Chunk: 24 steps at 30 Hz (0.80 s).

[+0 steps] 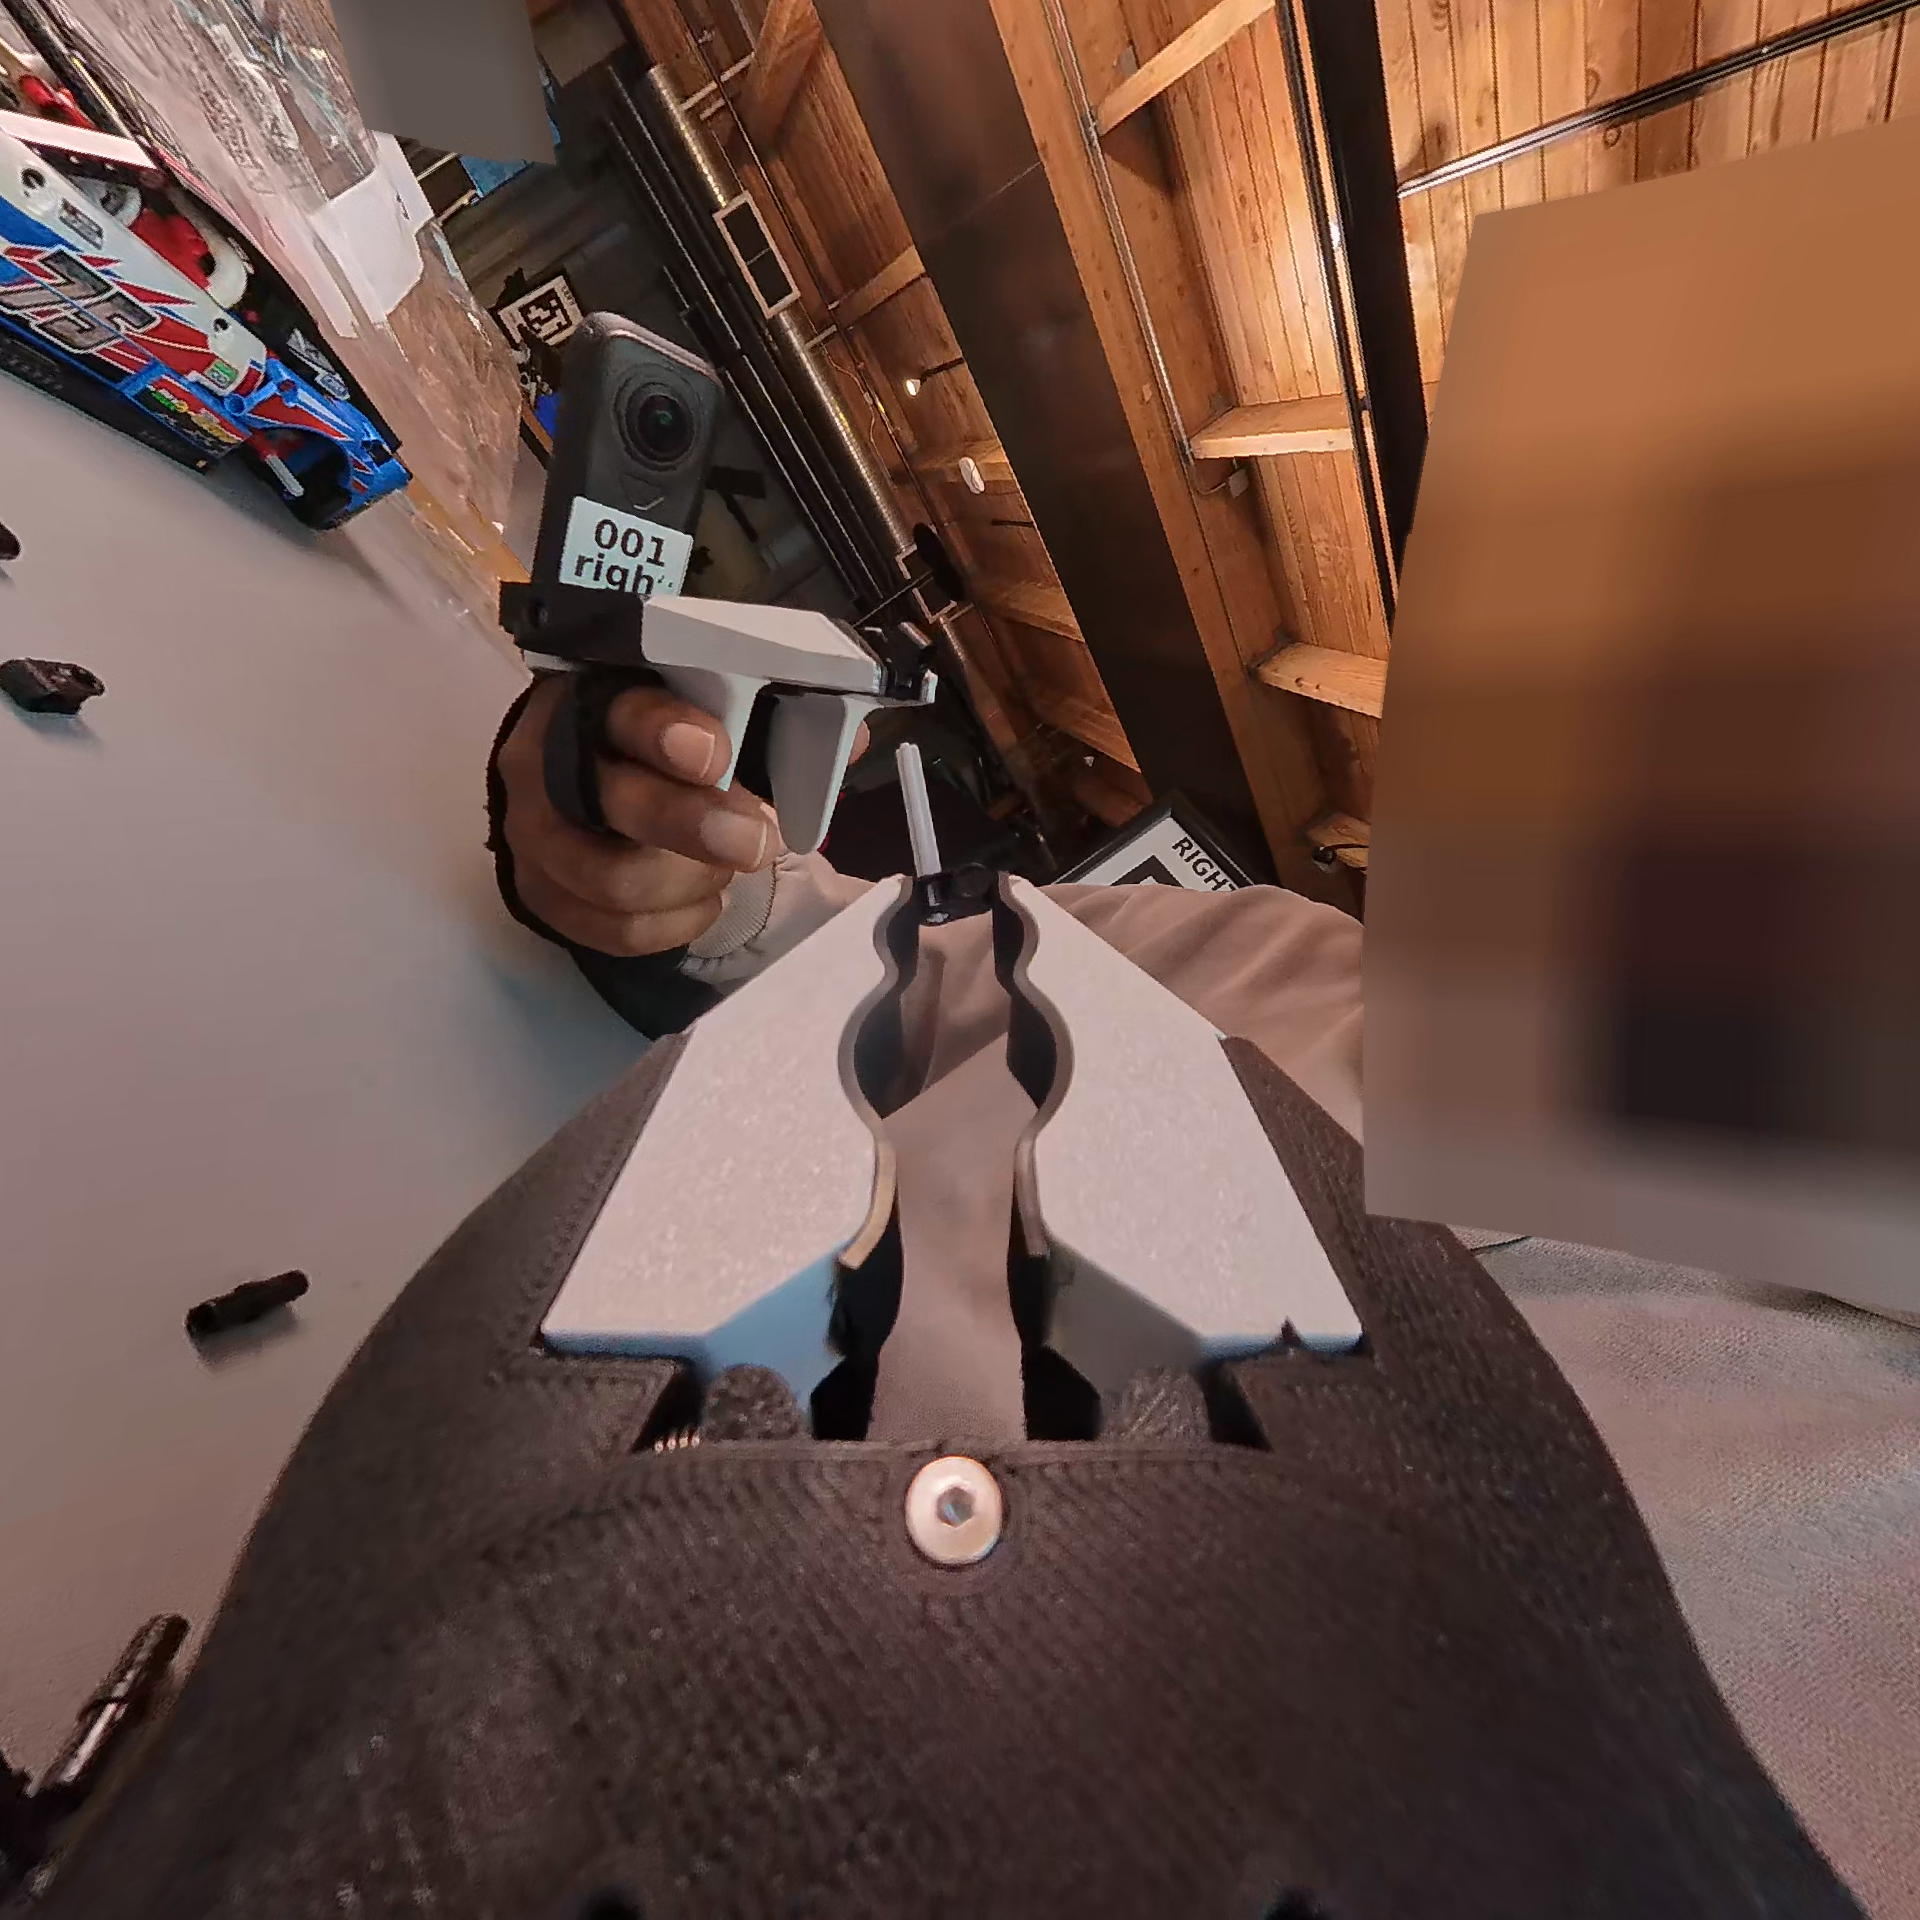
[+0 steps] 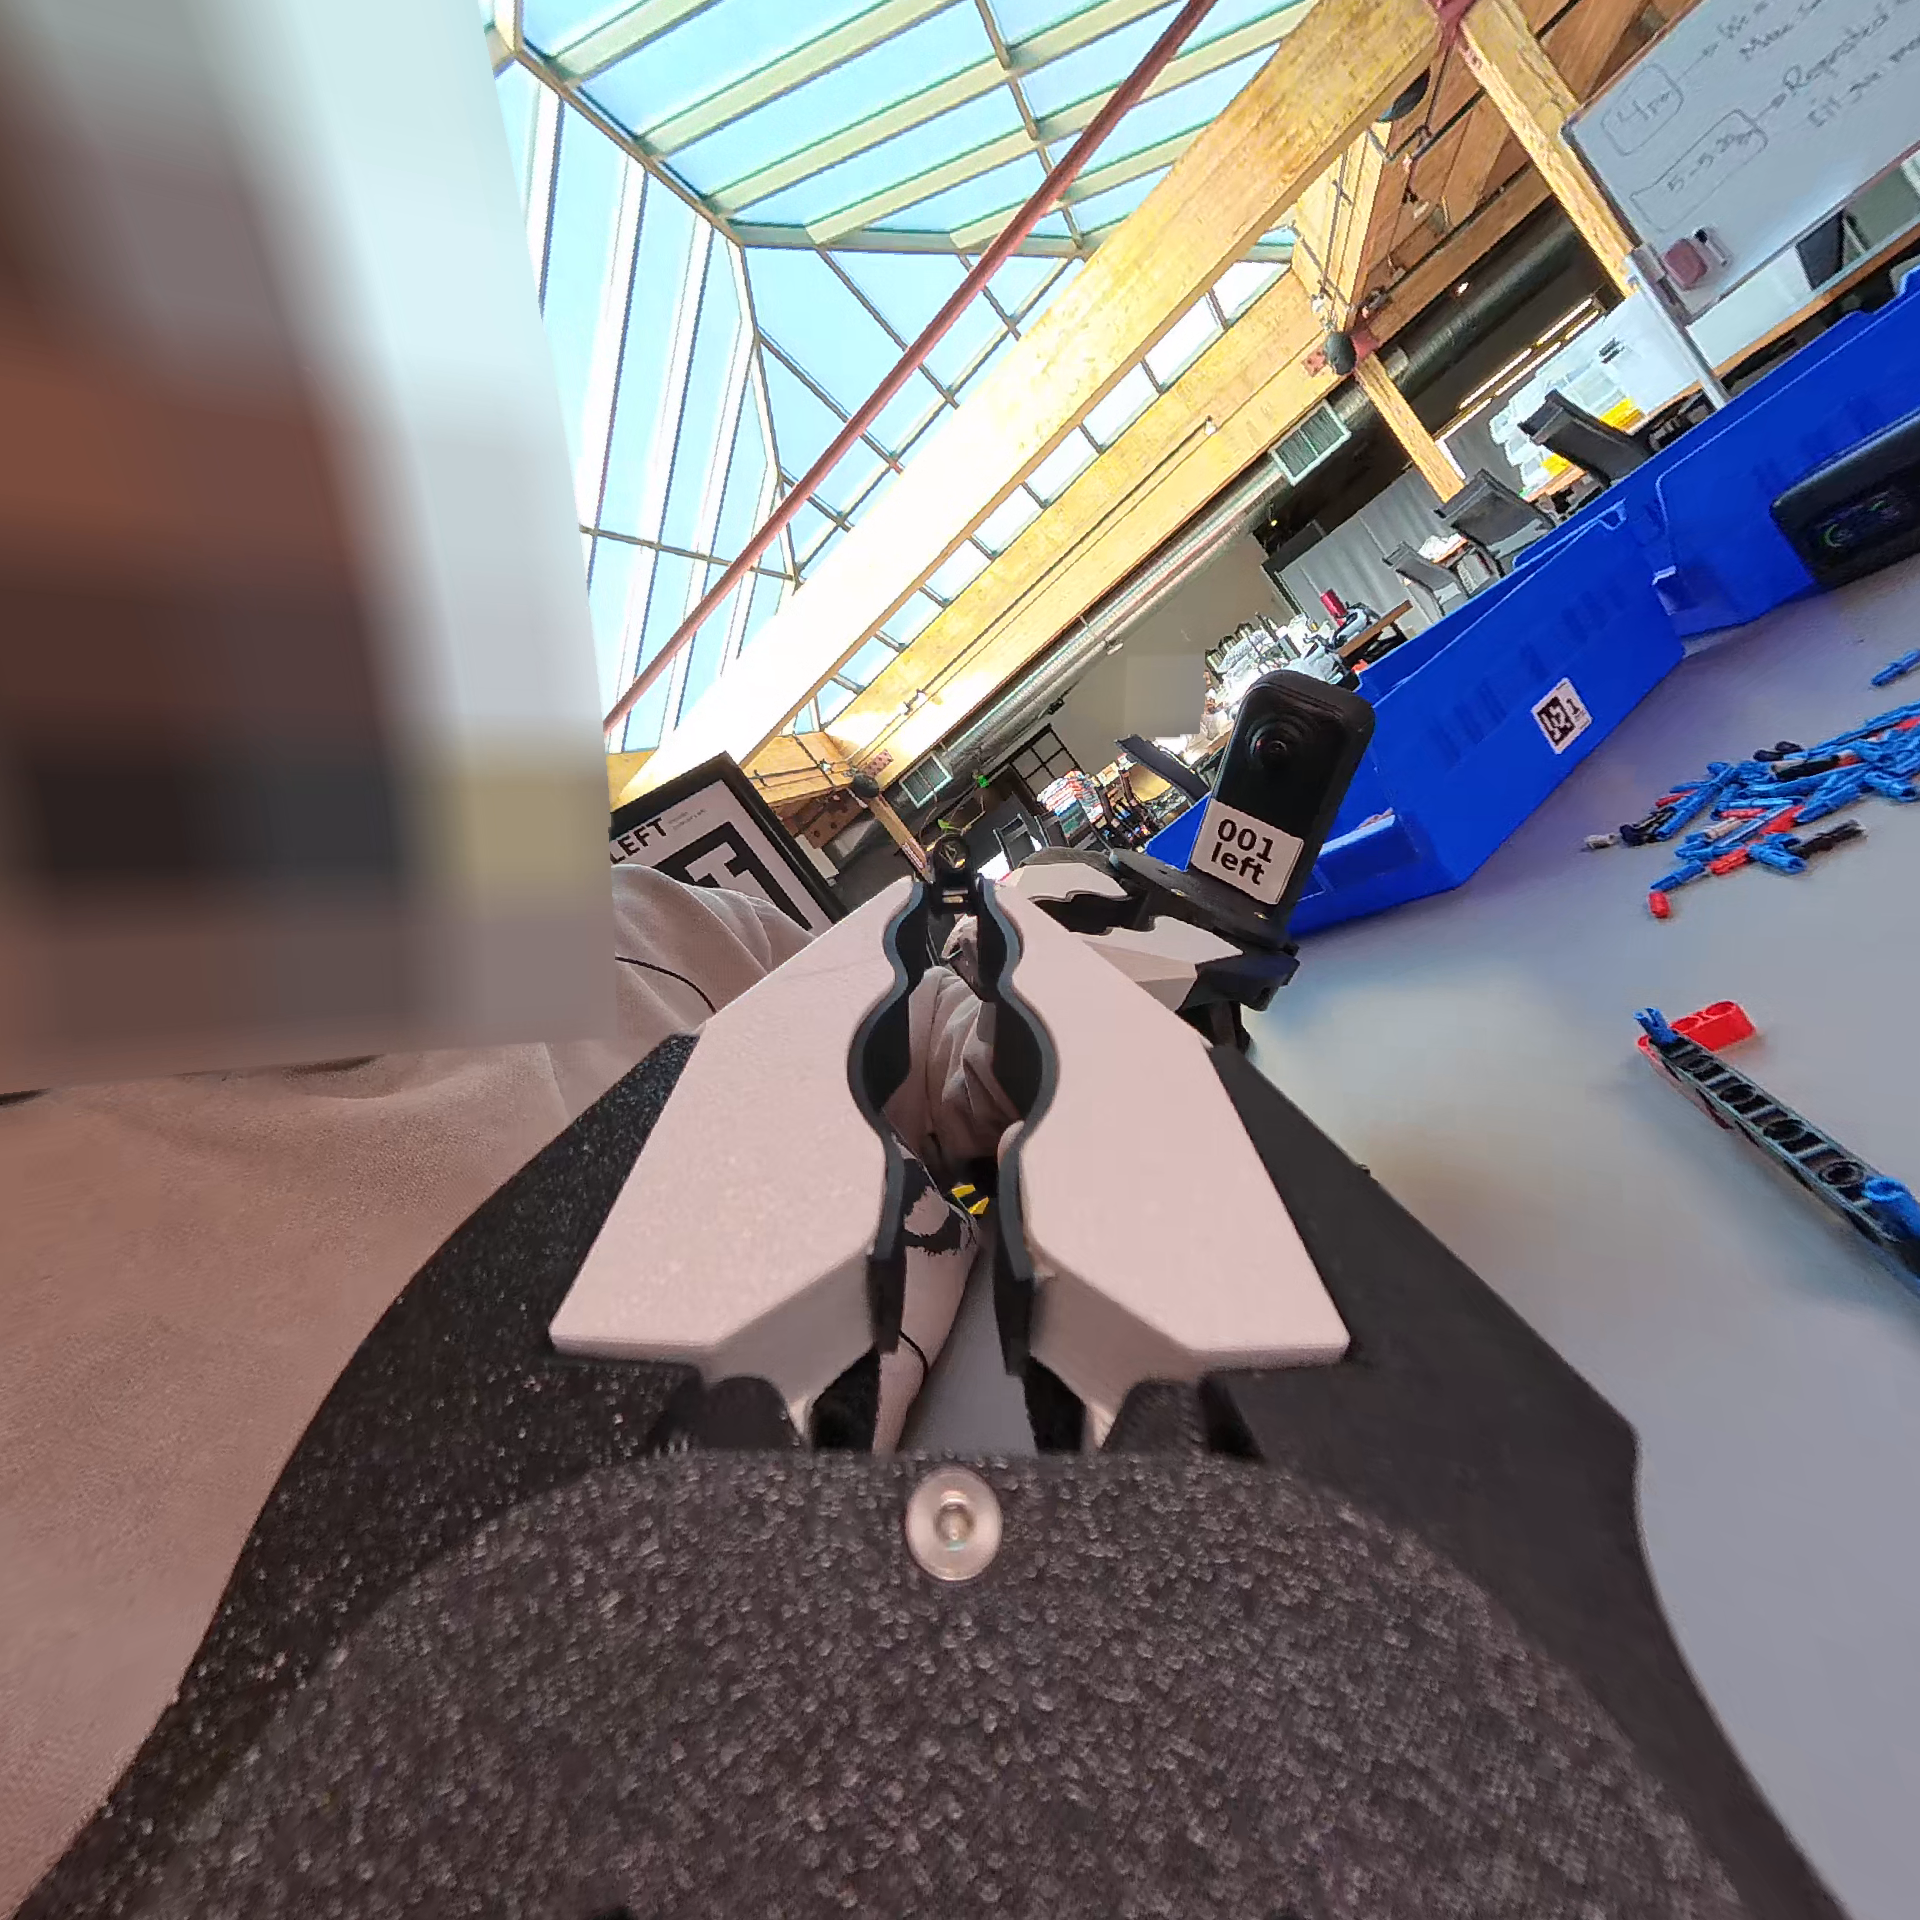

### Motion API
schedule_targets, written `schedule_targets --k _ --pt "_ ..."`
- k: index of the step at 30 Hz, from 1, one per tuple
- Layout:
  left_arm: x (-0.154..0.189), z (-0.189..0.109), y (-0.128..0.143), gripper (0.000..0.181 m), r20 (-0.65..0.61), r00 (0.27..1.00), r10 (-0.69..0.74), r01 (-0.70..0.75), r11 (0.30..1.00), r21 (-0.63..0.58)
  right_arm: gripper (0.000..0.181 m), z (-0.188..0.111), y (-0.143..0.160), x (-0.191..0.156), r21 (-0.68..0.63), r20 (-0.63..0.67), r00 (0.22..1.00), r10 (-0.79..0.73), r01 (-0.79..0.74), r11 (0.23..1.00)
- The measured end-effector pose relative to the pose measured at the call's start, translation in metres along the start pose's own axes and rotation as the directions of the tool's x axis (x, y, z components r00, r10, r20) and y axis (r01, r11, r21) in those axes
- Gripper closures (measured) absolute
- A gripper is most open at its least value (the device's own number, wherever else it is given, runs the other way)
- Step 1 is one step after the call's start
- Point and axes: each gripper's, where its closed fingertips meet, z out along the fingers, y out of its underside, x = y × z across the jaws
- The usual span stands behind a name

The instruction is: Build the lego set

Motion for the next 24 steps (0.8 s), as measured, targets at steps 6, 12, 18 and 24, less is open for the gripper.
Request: schedule_targets --k 6,12,18,24 --pt "-0.003 -0.003 0.0 0.169 0.011 1.0 0.0 0.0 1.0 -0.002 0.175 0.002 0.012 0.005 -0.091 -0.067 0.992 -0.108 0.102 0.991" --pt "-0.006 -0.007 -0.002 0.169 0.026 1.0 0.004 -0.004 1.0 0.007 0.174 -0.008 0.017 0.011 -0.247 -0.161 0.929 -0.334 0.289 0.925" --pt "-0.012 -0.01 -0.004 0.169 0.051 0.999 0.009 -0.009 1.0 0.01 0.174 -0.032 0.051 0.044 -0.637 -0.203 0.729 -0.654 0.409 0.654" --pt "-0.019 -0.009 0.0 0.169 0.077 0.997 0.0 0.0 1.0 -0.009 0.174 -0.044 0.091 0.06 -0.828 -0.076 0.651 -0.755 0.381 0.412"
